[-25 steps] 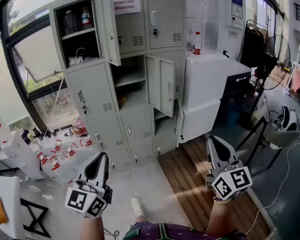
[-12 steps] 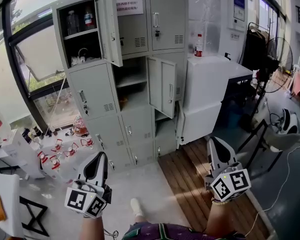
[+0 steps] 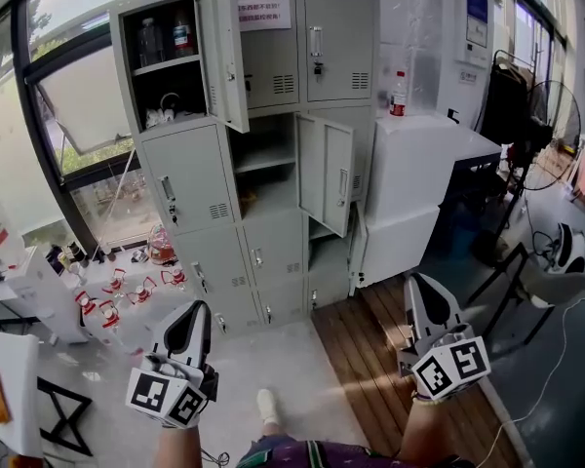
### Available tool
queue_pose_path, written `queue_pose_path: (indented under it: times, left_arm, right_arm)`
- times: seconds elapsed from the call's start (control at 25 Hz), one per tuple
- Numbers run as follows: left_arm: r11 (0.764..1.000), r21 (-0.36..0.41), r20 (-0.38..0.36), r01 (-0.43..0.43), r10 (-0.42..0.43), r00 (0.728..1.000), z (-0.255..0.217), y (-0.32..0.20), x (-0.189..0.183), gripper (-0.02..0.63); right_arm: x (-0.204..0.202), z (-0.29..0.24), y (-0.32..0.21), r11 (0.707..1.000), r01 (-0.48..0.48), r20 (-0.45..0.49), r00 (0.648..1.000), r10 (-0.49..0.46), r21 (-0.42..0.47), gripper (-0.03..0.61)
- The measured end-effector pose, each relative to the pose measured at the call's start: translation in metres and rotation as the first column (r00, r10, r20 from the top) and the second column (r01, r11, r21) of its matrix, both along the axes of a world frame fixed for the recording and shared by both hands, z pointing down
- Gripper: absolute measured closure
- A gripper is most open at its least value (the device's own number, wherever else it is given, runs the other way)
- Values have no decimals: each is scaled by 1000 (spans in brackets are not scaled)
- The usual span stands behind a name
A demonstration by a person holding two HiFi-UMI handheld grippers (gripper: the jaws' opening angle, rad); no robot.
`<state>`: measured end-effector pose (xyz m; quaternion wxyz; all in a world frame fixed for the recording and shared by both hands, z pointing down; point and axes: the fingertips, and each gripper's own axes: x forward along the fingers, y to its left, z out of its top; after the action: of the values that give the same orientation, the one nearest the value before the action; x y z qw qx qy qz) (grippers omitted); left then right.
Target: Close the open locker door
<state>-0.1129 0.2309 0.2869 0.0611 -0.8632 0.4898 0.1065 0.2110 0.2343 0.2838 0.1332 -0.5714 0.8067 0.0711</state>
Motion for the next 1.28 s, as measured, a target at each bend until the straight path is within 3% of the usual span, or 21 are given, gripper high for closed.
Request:
queue_pose_path:
  times: [0.32, 1.28]
  left_arm:
    - [999, -14, -18, 45, -46, 999, -10, -27, -32, 592]
    - [997, 59, -51, 42, -39, 998, -56, -199, -102, 592]
  right_arm:
    - [-32, -13, -48, 999, 53, 10, 999, -52, -9, 572]
    - [-103, -60, -218, 997, 63, 7, 998, -63, 45, 572]
